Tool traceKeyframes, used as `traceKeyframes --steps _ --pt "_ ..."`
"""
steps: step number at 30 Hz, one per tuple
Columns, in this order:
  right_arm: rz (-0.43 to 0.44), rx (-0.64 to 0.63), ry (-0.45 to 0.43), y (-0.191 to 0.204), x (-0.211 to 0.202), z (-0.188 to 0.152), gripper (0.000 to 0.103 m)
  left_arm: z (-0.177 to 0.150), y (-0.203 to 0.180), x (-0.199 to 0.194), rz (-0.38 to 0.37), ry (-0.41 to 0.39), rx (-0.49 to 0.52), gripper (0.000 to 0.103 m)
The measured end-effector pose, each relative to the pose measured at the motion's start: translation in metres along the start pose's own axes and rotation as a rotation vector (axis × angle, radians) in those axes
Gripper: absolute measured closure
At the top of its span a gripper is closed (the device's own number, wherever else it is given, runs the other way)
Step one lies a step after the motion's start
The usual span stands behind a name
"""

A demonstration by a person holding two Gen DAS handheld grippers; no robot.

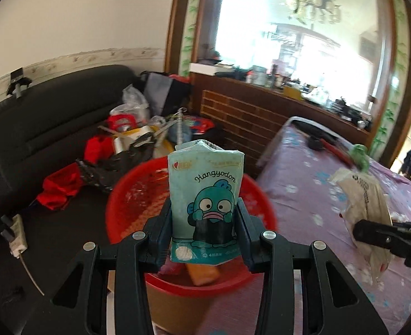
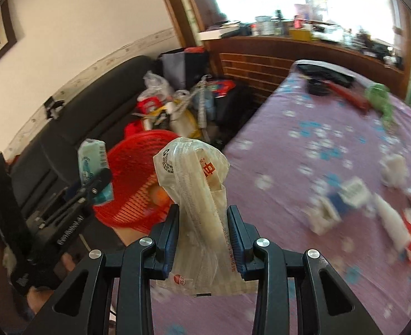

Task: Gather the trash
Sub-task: 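Carry the tissue pack and white bag to the basket and release both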

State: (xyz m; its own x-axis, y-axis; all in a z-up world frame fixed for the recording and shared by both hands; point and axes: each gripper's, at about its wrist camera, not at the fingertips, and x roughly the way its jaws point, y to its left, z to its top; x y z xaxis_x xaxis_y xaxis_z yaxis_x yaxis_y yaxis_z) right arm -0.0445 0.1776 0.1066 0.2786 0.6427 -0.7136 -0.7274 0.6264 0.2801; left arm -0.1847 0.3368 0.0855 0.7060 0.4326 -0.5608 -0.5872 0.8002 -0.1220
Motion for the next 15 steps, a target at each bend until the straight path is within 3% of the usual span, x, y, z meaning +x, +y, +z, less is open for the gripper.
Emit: traceKeyframes --steps 8,11,13,15 --pt "0.081 0.0 0.062 0.04 0.066 0.038 0.065 0.009 0.032 0.032 0.039 0.051 -0.019 0.061" --pt "0.088 0.008 0.07 0.047 0.085 0.047 0.062 0.011 0.037 0.038 0.03 0.056 -0.017 0.052" --pt "0.094 0.021 0.08 0.047 0.096 0.053 0.061 0.012 0.039 0.041 0.037 0.055 -0.021 0.04" --pt "0.101 0.041 0.081 0.043 0.098 0.055 0.061 0.012 0.04 0.04 0.031 0.056 -0.034 0.037"
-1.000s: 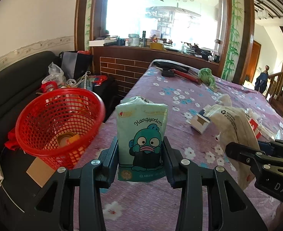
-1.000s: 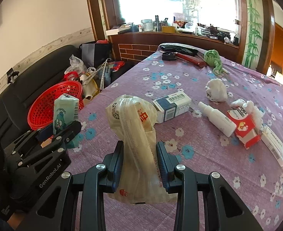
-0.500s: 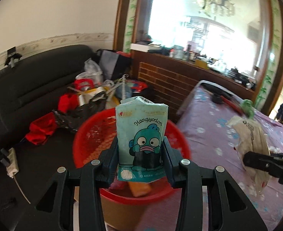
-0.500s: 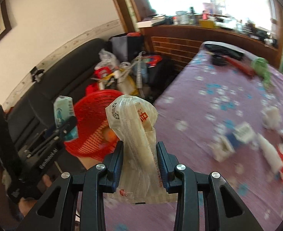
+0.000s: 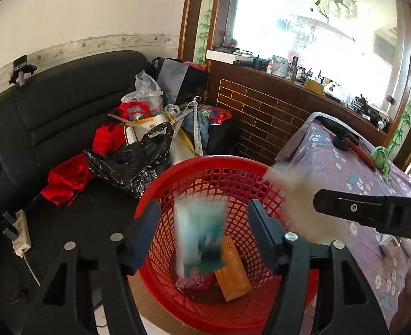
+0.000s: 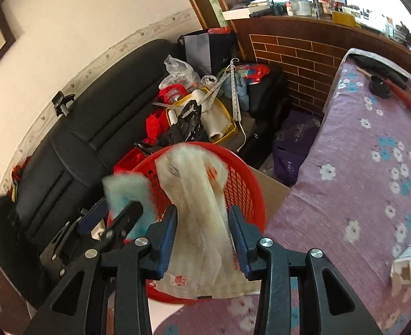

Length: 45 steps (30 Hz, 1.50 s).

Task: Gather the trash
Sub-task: 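Carry the tissue pack and white bag to the basket and release both, then move both tools back over the items on the bed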

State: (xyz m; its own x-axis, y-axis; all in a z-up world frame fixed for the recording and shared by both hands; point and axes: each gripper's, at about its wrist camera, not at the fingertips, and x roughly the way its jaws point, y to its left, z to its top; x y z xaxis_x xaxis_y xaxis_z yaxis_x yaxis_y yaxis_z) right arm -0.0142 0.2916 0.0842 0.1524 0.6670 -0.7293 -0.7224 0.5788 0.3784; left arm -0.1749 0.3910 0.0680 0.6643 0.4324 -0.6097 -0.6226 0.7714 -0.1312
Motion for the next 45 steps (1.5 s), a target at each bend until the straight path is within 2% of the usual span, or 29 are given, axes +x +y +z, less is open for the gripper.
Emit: traceKeyframes --steps 5,11,21,26,32,36,39,41,45 --pt "-0.014 0.011 -0.036 -0.016 -0.027 -0.009 0.06 -0.002 -0.003 -0.01 -0.019 -0.01 0.001 0.034" --pt "-0.042 0.033 -0.078 -0.046 -0.073 -0.042 0.053 -0.013 -0.039 -0.029 -0.093 -0.015 0.067 0.031" --pt "-0.126 0.114 -0.12 -0.119 -0.145 -0.127 0.051 -0.055 -0.147 -0.051 -0.241 0.033 0.298 0.026" --pt "-0.179 0.157 -0.139 -0.164 -0.176 -0.155 0.051 -0.074 -0.198 -0.059 -0.3 0.063 0.424 0.023" --pt "-0.268 0.184 -0.165 -0.217 -0.206 -0.142 0.051 -0.085 -0.242 -0.066 -0.36 0.094 0.537 0.02" --pt "-0.336 0.159 -0.152 -0.255 -0.2 -0.118 0.052 -0.08 -0.26 -0.061 -0.401 0.132 0.546 0.02" --pt "-0.325 0.159 -0.126 -0.276 -0.185 -0.109 0.053 -0.073 -0.266 -0.054 -0.405 0.149 0.547 0.02" --pt "-0.323 0.164 -0.108 -0.287 -0.175 -0.106 0.059 -0.068 -0.271 -0.047 -0.409 0.163 0.549 0.02" --pt "-0.316 0.162 -0.089 -0.295 -0.164 -0.107 0.06 -0.057 -0.279 -0.034 -0.407 0.188 0.552 0.02"
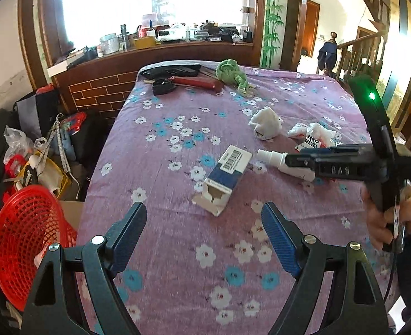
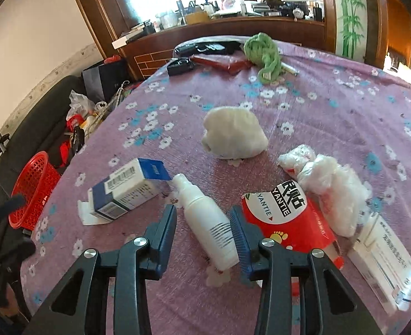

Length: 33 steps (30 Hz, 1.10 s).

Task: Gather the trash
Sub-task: 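Move both tools back over the items on the bed, then grasp the blue-white medicine box with the left gripper while the right grasps the white spray bottle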

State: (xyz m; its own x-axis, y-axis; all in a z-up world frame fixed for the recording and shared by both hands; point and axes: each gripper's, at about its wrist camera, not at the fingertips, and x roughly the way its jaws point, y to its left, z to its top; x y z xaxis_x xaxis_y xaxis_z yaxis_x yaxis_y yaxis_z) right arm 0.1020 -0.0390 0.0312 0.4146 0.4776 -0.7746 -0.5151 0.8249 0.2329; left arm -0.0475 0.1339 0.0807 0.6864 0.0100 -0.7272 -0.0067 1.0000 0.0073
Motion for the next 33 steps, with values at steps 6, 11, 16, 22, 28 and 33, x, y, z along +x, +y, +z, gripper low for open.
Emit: traceKeyframes --steps 6,11,16,22,28,33 --pt "0.006 -0.053 0.027 0.007 0.007 -0.008 0.067 0.018 -0.006 0.031 0.006 0.038 0.031 0.019" --pt "-0.012 -0.092 0.032 0.013 0.008 -0.013 0.07 0.023 -0.018 0.066 0.03 0.098 0.074 0.019" --pt "-0.016 -0.107 0.033 0.017 0.005 -0.017 0.07 0.023 -0.026 0.092 0.046 0.127 0.092 0.019" --pt "-0.007 -0.083 0.031 0.012 0.002 -0.017 0.07 0.025 -0.032 0.108 0.016 0.141 0.057 0.052" --pt "-0.006 -0.074 0.013 0.012 -0.003 -0.017 0.07 0.021 -0.032 0.115 -0.004 0.142 0.01 0.07" --pt "-0.013 -0.064 -0.012 0.013 -0.009 -0.018 0.07 0.015 -0.028 0.1 -0.004 0.083 -0.057 0.07"
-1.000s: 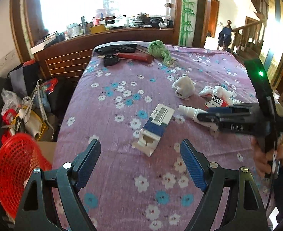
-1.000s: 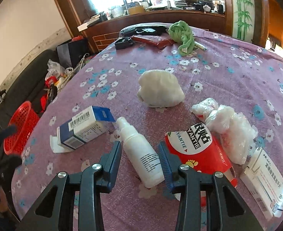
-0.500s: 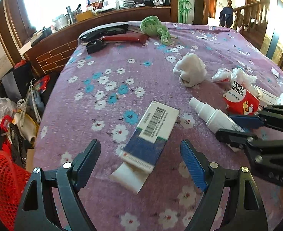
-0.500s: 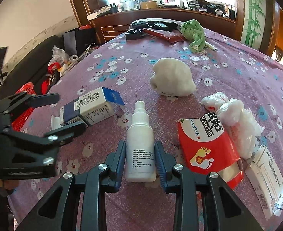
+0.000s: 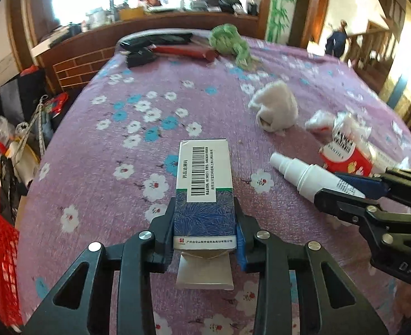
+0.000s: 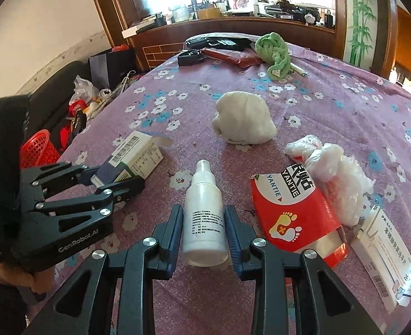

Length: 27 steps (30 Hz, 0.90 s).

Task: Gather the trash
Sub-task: 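Grasp the blue-white medicine box with the left gripper while the right grasps the white spray bottle, then lift the medicine box and spray bottle off the bed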

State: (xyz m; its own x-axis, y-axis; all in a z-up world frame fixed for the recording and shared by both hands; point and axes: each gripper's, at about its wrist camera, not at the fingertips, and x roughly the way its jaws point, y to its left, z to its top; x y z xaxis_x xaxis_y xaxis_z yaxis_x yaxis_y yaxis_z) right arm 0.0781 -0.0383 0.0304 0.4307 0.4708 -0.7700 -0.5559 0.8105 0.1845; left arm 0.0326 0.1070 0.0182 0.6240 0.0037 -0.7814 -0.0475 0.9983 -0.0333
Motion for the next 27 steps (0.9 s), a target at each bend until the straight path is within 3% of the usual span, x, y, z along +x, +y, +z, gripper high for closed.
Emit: traceKeyframes --steps 5,9,19,24,27 --pt "0.004 0.009 -0.055 0.003 -0.01 0.001 0.07 -0.008 0.001 -0.03 0.066 -0.141 -0.058 0.07" --pt "0.008 -0.002 -0.08 0.009 -0.014 0.002 0.07 -0.01 0.004 -0.037 0.113 -0.201 -0.079 0.07" --pt "-0.031 -0.114 0.061 0.025 0.01 -0.006 0.069 -0.009 0.016 -0.036 0.103 -0.21 -0.108 0.07" --pt "-0.06 -0.125 0.065 0.028 0.016 -0.005 0.061 -0.01 0.013 -0.036 0.109 -0.214 -0.096 0.07" --pt "-0.069 -0.122 0.079 0.029 0.025 -0.003 0.063 -0.01 0.014 -0.037 0.106 -0.212 -0.098 0.07"
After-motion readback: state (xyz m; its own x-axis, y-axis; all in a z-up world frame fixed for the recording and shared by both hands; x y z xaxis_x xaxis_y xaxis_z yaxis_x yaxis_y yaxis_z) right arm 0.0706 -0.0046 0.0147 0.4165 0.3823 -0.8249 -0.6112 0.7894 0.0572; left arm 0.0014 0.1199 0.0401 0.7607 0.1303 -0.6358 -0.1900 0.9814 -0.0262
